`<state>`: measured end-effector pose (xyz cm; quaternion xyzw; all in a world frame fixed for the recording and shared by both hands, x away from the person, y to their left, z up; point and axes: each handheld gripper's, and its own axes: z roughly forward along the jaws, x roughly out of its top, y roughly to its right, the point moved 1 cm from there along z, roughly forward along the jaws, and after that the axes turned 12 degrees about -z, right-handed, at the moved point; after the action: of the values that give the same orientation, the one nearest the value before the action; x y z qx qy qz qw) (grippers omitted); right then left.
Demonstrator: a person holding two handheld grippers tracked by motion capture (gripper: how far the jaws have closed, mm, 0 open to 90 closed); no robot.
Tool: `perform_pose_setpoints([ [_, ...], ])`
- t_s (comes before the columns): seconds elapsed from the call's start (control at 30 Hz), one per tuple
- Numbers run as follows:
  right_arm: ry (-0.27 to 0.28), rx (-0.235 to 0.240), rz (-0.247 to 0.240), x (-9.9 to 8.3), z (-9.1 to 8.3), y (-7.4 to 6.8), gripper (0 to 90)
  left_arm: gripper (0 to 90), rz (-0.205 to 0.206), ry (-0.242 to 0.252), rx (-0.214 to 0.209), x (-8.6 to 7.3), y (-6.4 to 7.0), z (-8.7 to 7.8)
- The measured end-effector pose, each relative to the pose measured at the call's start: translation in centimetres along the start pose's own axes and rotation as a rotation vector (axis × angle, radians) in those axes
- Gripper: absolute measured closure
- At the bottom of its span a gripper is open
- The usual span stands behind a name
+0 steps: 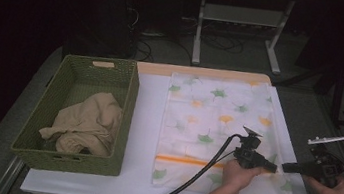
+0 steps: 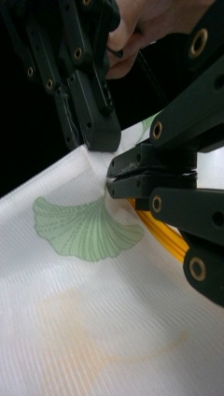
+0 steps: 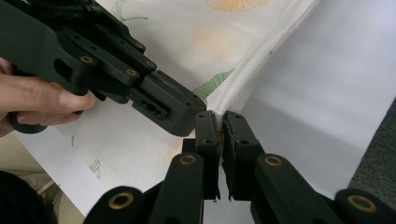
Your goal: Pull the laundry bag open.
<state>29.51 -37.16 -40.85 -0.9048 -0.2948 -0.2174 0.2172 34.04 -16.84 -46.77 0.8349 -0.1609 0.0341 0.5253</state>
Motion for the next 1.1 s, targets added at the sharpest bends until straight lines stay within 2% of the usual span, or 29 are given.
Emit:
perform_pose_setpoints([
  [0.13, -0.005, -0.004, 0.001, 0.0, 0.1, 0.0, 84.6, 89.5, 0.005, 0.000, 0.022, 0.0, -0.1, 0.2],
  [0.2, -0.007, -0.005, 0.003, 0.0, 0.2, 0.0, 84.7, 90.0, 0.031, 0.001, 0.049, -0.1, 0.1, 0.2],
  [0.23, -0.008, -0.005, 0.005, -0.1, 0.2, 0.1, 84.7, 90.0, 0.031, 0.001, 0.049, -0.1, 0.1, 0.2],
  [0.27, -0.012, -0.004, 0.012, -0.1, 0.3, 0.1, 84.7, 90.0, 0.059, 0.022, 0.077, -0.2, 0.4, 0.1],
  [0.5, -0.019, -0.017, 0.042, -0.5, 0.3, 0.7, 85.0, 90.0, 0.097, 0.047, 0.124, -0.5, 1.1, 0.0],
  [0.53, -0.020, -0.020, 0.047, -0.5, 0.3, 0.7, 85.1, 90.0, 0.109, 0.054, 0.153, -0.6, 1.3, -0.1],
  [0.57, -0.022, -0.025, 0.050, -0.6, 0.3, 0.8, 85.1, 90.0, 0.118, 0.058, 0.165, -0.6, 1.4, -0.2],
  [0.8, -0.008, -0.020, 0.066, -0.9, 0.1, 1.3, 85.1, 90.0, 0.142, 0.062, 0.197, -0.9, 1.8, -1.3],
  [1.1, -0.013, -0.027, 0.071, -1.1, 0.1, 1.5, 85.0, 90.0, 0.163, 0.067, 0.247, -1.3, 1.5, -3.5],
])
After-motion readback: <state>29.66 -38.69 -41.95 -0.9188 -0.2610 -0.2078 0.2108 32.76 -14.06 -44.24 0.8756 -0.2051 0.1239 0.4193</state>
